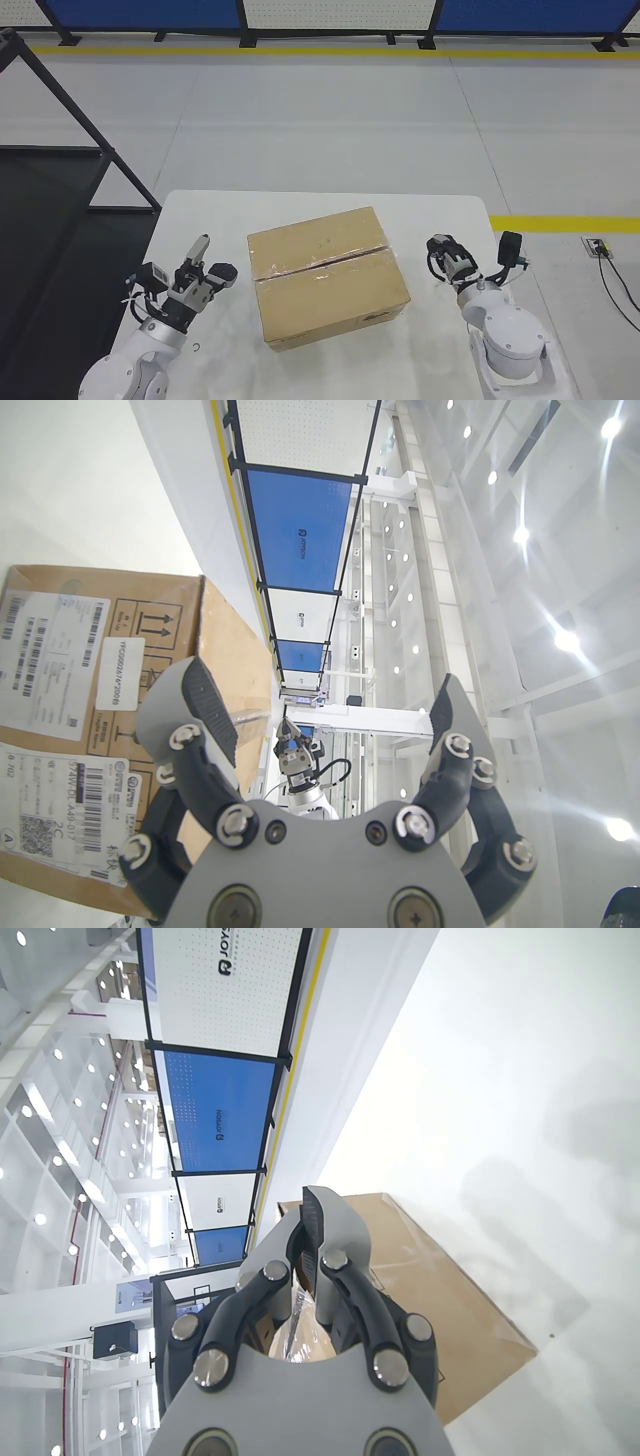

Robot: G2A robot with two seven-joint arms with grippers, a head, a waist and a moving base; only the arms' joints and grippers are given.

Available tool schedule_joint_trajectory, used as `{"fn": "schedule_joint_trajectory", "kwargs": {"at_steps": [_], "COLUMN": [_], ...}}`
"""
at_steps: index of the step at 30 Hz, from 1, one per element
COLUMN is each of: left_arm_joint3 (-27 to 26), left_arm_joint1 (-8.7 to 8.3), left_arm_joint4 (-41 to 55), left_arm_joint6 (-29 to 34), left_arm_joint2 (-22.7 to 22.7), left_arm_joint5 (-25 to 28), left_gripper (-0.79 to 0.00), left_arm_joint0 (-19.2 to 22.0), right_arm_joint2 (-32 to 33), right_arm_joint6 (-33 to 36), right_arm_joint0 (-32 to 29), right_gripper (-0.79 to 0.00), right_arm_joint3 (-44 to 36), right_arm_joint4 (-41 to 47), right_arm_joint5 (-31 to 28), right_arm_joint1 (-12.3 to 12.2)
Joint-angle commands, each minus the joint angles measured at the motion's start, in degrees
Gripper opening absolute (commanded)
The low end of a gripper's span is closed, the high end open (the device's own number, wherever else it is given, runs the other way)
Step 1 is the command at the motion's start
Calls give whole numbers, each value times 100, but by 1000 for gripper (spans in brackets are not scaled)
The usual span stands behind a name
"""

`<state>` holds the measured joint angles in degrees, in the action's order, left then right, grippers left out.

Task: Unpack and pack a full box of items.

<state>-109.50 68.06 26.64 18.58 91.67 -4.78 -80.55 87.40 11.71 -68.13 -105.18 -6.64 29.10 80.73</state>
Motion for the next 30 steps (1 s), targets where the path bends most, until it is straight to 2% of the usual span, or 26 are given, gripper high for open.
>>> {"fn": "schedule_joint_trajectory", "kwargs": {"at_steps": [1, 2, 7, 10, 14, 16, 19, 30], "left_arm_joint3": [-1, -2, -2, -2, -1, -1, -1, -1], "left_arm_joint1": [-2, -2, -2, -2, -2, -2, -2, -2], "left_arm_joint4": [-3, -1, -3, -3, -3, -3, -3, -3], "left_arm_joint6": [31, 31, 31, 31, 31, 31, 31, 31], "left_arm_joint2": [6, 6, 7, 6, 6, 6, 6, 6], "left_arm_joint5": [9, 8, 9, 9, 9, 9, 9, 9], "left_gripper": [0, -1, 0, 0, 0, 0, 0, 0], "left_arm_joint0": [-1, 0, -1, -1, -1, -1, -1, -1], "right_arm_joint2": [-1, 3, -1, -1, -1, -1, -1, -1], "right_arm_joint6": [4, 0, 4, 4, 4, 4, 4, 4], "right_arm_joint0": [3, -2, 3, 3, 3, 3, 3, 3], "right_gripper": [0, -740, -411, -245, -86, -36, -3, 0], "right_arm_joint3": [2, -3, 2, 2, 2, 2, 2, 2], "right_arm_joint4": [1, 2, 1, 1, 1, 1, 1, 1], "right_arm_joint5": [4, -1, 4, 4, 4, 4, 4, 4], "right_arm_joint1": [0, 0, 0, 0, 0, 0, 0, 0]}}
